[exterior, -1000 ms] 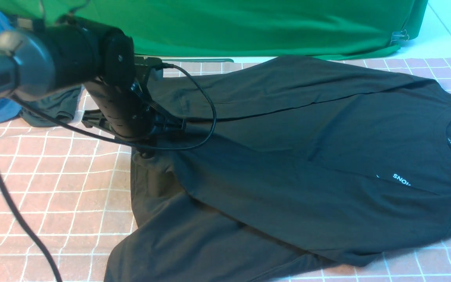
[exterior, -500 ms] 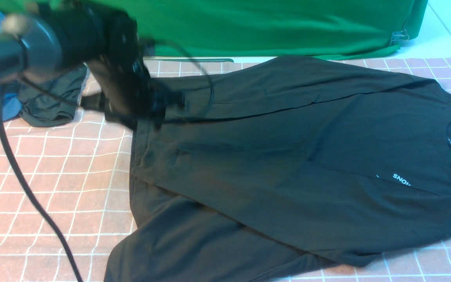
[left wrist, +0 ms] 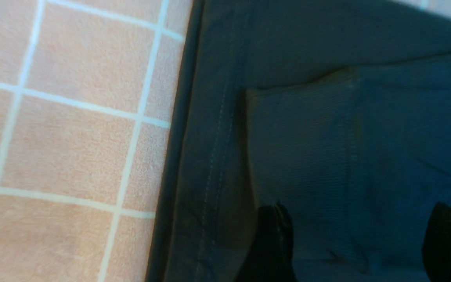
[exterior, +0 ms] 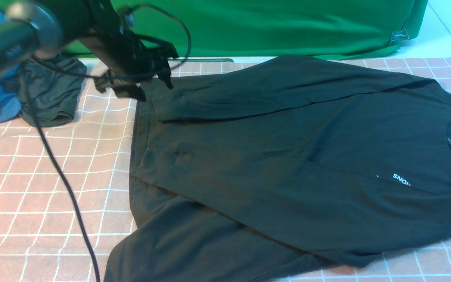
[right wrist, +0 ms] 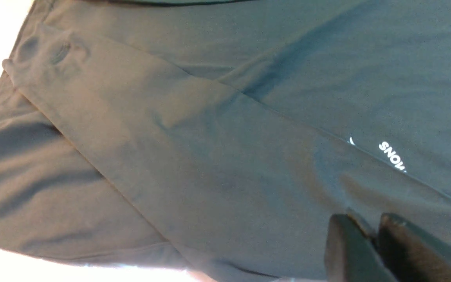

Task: Fold a long-sleeved shirt over a pink coffee tablecloth.
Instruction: 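Grab the top left corner of the dark shirt with the left gripper, then fold the left side of the dark shirt inward over its body with the left gripper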

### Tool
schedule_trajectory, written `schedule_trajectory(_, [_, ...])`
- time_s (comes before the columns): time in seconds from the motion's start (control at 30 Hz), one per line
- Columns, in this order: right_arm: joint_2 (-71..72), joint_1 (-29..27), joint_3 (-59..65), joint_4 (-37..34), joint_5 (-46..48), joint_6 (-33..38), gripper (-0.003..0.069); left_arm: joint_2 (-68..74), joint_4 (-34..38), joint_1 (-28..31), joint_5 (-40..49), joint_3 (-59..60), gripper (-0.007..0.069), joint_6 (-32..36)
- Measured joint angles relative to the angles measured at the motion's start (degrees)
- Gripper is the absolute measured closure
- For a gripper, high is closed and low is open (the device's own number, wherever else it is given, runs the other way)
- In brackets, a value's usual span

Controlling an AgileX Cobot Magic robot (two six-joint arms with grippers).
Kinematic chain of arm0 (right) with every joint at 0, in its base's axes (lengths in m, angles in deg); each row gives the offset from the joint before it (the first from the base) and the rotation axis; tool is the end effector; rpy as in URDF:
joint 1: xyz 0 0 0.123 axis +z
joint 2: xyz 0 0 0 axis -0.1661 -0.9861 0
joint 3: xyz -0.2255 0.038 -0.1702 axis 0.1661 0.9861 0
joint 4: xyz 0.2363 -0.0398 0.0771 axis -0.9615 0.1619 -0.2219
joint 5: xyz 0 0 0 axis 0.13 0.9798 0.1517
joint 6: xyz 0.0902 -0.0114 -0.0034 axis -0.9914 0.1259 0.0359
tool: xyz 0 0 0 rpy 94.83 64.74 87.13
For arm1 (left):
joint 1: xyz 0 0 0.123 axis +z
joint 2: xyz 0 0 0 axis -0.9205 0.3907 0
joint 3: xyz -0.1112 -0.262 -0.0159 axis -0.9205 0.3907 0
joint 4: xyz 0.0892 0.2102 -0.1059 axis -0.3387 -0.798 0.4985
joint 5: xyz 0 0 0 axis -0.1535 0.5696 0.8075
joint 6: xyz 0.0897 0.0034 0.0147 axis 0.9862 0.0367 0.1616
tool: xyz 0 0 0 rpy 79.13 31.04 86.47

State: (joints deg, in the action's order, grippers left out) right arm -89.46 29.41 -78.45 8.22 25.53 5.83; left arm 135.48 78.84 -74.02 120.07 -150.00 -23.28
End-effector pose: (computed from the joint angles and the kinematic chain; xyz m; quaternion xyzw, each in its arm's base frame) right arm 0.1393 0.0512 0.3229 -0.0700 0.8990 0.1192 0.4155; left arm 0.4775 -0.0705 0.2094 -0.1499 0.9555 -0.1311 0.2177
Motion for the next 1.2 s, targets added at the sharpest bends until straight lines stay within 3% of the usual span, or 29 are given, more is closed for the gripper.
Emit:
schedule_trajectory(0.37, [0.00,0.00,0.00,0.00,0.00,0.00,0.0515,5.24,3.68,0.00,-2.70,-0.13,0.0141,0.38])
schedule_trajectory(0.47, [0.00,0.00,0.00,0.00,0.00,0.00,0.0515,5.60,3.93,0.00,-2.87,-0.20,0.0240,0.99])
schedule_trajectory(0.6, [0.00,0.00,0.00,0.00,0.00,0.00,0.0515,5.90,3.97,0.00,-2.45,-0.43,0.0518,3.16])
schedule_trajectory(0.67, [0.00,0.00,0.00,0.00,0.00,0.00,0.0515,5.80,3.97,0.00,-0.49,-1.40,0.0561,4.12])
schedule_trajectory(0.93, [0.00,0.00,0.00,0.00,0.00,0.00,0.0515,-0.87,5.30,-0.34,12.06,-6.12,0.0560,7.04])
schedule_trajectory(1.07, [0.00,0.00,0.00,0.00,0.00,0.00,0.0515,-6.24,1.70,-2.11,20.83,-6.37,0.0560,7.03])
schedule_trajectory(1.2, [0.00,0.00,0.00,0.00,0.00,0.00,0.0515,-9.37,-1.28,-3.16,22.50,-5.25,0.0560,5.91])
